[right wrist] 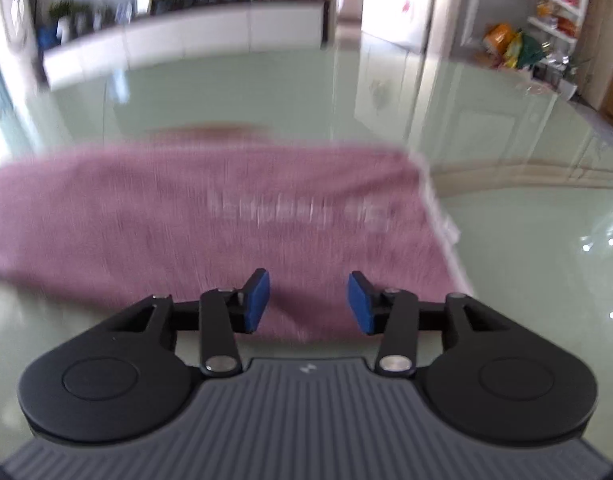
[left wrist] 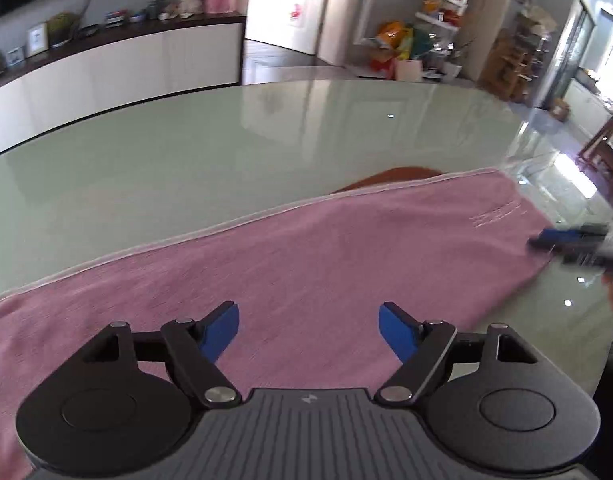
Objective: Fold towel
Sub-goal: 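Sweep both open tools over the folded towel to smooth it, then move both open tools down to the folded towel's end hem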
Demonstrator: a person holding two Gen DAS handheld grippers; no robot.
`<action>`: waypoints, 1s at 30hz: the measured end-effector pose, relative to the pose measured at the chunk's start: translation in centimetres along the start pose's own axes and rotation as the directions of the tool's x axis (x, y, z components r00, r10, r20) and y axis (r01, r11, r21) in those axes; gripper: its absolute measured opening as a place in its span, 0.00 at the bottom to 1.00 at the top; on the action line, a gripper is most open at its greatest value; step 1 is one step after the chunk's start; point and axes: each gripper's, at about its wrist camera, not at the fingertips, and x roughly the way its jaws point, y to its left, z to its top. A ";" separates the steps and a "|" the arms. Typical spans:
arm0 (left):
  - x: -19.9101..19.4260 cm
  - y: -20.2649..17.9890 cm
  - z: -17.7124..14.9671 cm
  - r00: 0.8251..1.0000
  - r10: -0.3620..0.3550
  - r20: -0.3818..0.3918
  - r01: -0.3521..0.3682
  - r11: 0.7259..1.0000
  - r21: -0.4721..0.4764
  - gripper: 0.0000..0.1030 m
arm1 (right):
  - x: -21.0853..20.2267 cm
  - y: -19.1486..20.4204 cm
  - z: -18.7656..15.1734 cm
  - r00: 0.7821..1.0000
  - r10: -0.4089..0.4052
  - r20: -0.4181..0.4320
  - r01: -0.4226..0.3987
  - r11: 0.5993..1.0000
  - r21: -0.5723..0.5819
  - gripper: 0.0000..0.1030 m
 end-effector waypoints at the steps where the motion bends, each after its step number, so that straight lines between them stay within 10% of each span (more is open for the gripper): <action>1: 1.0 -0.6 -0.3 1.000 -0.005 -0.018 0.006 1.000 0.009 0.77 | -0.4 -0.2 -0.2 1.000 0.004 -0.013 -0.005 1.000 -0.012 0.45; 7: 0.8 -3.1 -5.1 0.995 0.073 -0.061 -0.063 0.985 0.158 0.78 | -2.1 -1.2 -0.5 0.997 0.004 -0.079 -0.008 0.999 -0.050 0.52; 16: -2.1 -0.9 -4.5 0.980 0.167 0.107 -0.157 0.983 -0.094 0.85 | -2.6 6.2 2.7 0.983 0.166 0.073 -0.164 0.986 -0.026 0.59; 18: -0.8 0.5 -4.9 0.973 0.228 0.046 -0.217 0.960 -0.174 0.83 | -2.6 6.7 2.4 0.985 0.164 0.055 -0.162 0.986 -0.038 0.59; 30: -4.4 1.4 -9.1 0.962 0.261 0.076 -0.255 0.964 -0.075 0.82 | -3.4 9.4 2.6 0.986 0.158 0.055 -0.153 0.985 -0.081 0.70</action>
